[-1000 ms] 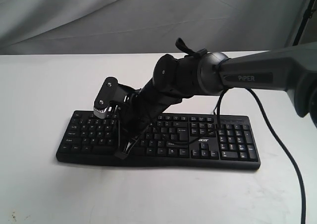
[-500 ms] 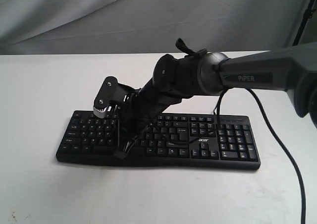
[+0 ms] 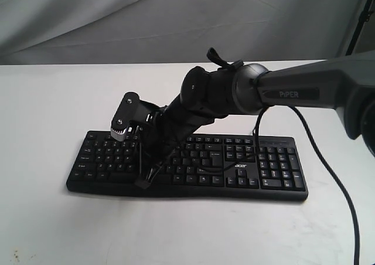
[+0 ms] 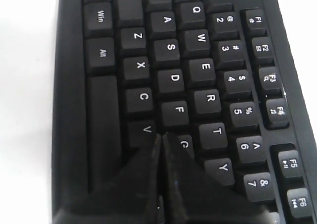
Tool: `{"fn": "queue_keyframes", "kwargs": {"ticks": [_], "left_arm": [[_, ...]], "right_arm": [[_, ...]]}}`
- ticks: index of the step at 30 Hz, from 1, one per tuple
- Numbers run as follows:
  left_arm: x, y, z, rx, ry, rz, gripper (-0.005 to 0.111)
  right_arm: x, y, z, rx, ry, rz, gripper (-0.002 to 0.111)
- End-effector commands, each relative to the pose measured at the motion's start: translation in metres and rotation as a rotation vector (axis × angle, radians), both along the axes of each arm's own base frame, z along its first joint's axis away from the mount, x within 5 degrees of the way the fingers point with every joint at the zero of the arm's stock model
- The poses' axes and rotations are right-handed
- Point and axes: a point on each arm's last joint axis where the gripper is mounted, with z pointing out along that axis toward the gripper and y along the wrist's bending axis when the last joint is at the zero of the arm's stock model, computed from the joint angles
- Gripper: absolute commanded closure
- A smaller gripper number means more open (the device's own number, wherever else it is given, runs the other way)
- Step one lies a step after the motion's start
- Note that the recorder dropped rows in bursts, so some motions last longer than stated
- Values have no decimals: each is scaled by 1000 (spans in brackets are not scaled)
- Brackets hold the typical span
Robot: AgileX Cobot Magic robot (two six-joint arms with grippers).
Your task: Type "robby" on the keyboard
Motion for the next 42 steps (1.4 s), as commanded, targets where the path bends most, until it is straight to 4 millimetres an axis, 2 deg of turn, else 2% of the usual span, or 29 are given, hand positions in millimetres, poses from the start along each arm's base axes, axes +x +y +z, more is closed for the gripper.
{"fn": "queue_keyframes", "kwargs": {"ticks": [1, 19, 25, 27, 32, 37, 42], "left_arm": [[0, 0, -1, 1, -5, -5, 107], [0, 0, -1, 1, -5, -5, 107], [0, 0, -1, 1, -5, -5, 107], [0, 0, -1, 1, -5, -5, 107], [0, 0, -1, 1, -5, -5, 107], [0, 0, -1, 1, -5, -5, 107], [0, 0, -1, 1, -5, -5, 107]], "right_arm": [[0, 2, -3, 2, 4, 3, 108], [-2, 2, -5, -3, 24, 11, 108], [-2, 1, 36, 55, -51, 8, 108], [-3, 1, 38, 57, -54, 8, 108], [-3, 1, 35, 53, -46, 10, 108], [-3, 2, 11, 25, 10, 5, 108], [-4, 2, 9, 20, 29, 14, 108]]}}
